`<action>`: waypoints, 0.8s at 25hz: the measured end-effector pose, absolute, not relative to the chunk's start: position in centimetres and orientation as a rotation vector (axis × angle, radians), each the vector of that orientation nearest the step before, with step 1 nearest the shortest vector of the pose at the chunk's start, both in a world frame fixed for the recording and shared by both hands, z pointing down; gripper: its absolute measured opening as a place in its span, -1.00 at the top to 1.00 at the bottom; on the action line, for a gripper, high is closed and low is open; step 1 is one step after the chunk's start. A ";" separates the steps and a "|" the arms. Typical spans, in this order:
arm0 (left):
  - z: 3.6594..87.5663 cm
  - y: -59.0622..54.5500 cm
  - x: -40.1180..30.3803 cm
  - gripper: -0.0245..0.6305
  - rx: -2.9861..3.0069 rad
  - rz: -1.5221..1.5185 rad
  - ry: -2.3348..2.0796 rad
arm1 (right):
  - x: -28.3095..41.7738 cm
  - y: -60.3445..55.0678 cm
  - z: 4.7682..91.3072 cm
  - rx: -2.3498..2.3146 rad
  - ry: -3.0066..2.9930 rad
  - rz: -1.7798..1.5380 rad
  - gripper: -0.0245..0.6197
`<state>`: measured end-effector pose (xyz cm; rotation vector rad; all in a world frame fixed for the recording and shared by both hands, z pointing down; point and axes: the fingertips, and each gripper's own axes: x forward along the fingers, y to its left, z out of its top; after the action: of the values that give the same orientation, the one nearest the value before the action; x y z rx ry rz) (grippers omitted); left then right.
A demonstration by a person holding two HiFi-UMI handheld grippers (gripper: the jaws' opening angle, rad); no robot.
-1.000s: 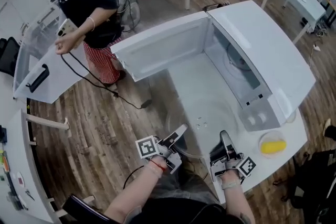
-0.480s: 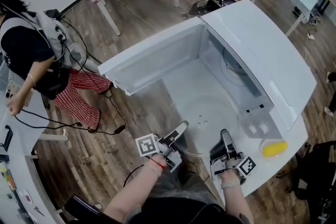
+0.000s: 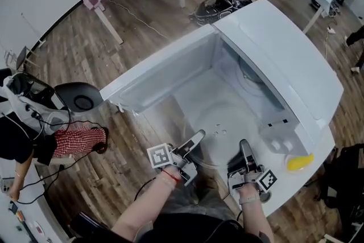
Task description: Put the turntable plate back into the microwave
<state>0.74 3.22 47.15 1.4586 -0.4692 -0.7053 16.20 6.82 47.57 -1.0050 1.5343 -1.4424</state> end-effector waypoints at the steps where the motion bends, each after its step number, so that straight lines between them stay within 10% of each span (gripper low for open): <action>1: 47.2 3.0 0.8 0.84 1.461 -0.697 -0.465 | 16.3 6.7 47.7 -1.013 1.529 -1.437 0.80; 20: 47.9 -1.6 2.0 0.84 1.442 -0.605 -0.383 | 17.2 3.9 48.5 -1.121 1.425 -1.362 0.80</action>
<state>2.04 -1.60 47.94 1.4417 -0.3826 -0.6047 17.17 3.91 48.49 -1.1215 1.4254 -1.3620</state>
